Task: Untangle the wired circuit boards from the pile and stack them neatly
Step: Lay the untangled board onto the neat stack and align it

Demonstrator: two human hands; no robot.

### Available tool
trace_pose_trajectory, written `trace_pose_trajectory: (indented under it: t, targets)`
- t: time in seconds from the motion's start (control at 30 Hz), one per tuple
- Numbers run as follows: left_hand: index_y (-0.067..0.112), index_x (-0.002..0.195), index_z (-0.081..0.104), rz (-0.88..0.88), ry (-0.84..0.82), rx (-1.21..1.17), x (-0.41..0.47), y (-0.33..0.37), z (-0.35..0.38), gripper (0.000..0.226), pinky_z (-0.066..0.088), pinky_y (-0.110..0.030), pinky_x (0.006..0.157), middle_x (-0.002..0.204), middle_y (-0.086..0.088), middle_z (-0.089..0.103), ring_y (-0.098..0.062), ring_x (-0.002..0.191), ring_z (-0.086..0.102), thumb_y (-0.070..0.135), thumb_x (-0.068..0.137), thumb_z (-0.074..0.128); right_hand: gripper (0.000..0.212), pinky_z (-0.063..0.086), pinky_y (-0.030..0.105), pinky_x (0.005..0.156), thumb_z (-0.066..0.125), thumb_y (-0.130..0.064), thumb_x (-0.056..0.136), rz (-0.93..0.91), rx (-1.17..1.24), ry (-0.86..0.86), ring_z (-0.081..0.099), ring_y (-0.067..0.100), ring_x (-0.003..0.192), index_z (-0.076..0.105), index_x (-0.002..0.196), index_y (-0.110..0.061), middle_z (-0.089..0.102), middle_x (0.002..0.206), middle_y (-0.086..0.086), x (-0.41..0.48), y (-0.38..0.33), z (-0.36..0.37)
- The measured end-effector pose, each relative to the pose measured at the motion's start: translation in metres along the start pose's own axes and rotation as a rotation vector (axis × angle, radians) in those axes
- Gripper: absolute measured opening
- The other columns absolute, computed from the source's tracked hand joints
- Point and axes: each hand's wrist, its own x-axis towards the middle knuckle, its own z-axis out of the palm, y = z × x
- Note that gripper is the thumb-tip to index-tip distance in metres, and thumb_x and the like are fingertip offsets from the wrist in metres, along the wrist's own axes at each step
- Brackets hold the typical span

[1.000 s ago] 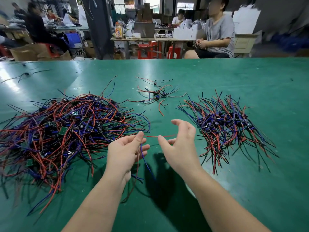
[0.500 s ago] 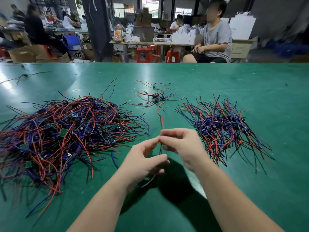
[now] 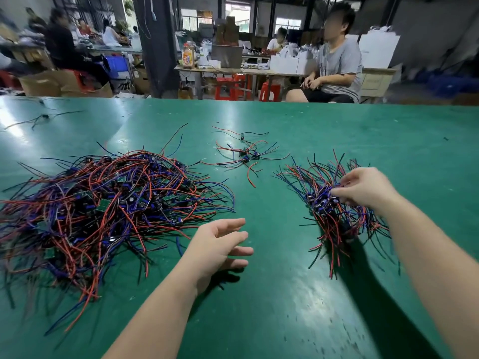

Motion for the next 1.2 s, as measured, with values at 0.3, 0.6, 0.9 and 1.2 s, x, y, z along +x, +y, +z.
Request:
trace_pose_trajectory:
  t: [0.3, 0.6, 0.9, 1.2]
  targets:
    - [0.014, 0.105, 0.065, -0.022, 0.019, 0.022, 0.003, -0.001, -0.003, 0.017, 0.055, -0.027, 0.052, 0.109, -0.003, 0.066, -0.018, 0.067, 0.071, 0.006, 0.091, 0.059, 0.015, 0.052, 0.028, 0.06, 0.081, -0.023, 0.072, -0.025, 0.0, 0.201, 0.067, 0.015, 0.062, 0.067, 0.067, -0.02, 0.068, 0.063, -0.003, -0.004, 0.026, 0.027]
    - [0.019, 0.101, 0.068, -0.013, 0.027, 0.055, 0.003, 0.0, -0.005, 0.017, 0.054, -0.026, 0.052, 0.107, 0.003, 0.065, -0.018, 0.069, 0.072, 0.009, 0.093, 0.057, 0.015, 0.058, 0.033, 0.067, 0.067, -0.025, 0.087, 0.049, 0.123, 0.196, 0.067, 0.013, 0.06, 0.07, 0.082, -0.011, 0.069, 0.069, 0.001, -0.001, 0.032, 0.029]
    - [0.021, 0.1, 0.068, -0.013, 0.038, 0.084, 0.002, 0.001, -0.005, 0.019, 0.053, -0.024, 0.05, 0.11, 0.007, 0.065, -0.015, 0.068, 0.072, 0.009, 0.094, 0.054, 0.014, 0.055, 0.028, 0.048, 0.076, -0.006, 0.077, 0.093, 0.383, 0.101, 0.061, 0.017, 0.056, 0.067, 0.087, -0.007, 0.069, 0.076, 0.01, -0.012, 0.023, 0.024]
    - [0.02, 0.099, 0.068, -0.003, 0.064, 0.082, 0.002, 0.004, -0.006, 0.02, 0.054, -0.024, 0.052, 0.107, 0.007, 0.065, -0.013, 0.065, 0.071, 0.009, 0.094, 0.053, 0.024, 0.056, 0.024, 0.071, 0.075, 0.003, 0.075, -0.282, 0.794, 0.364, 0.066, 0.016, 0.072, 0.061, 0.081, -0.016, 0.065, 0.085, 0.006, -0.012, -0.001, -0.009]
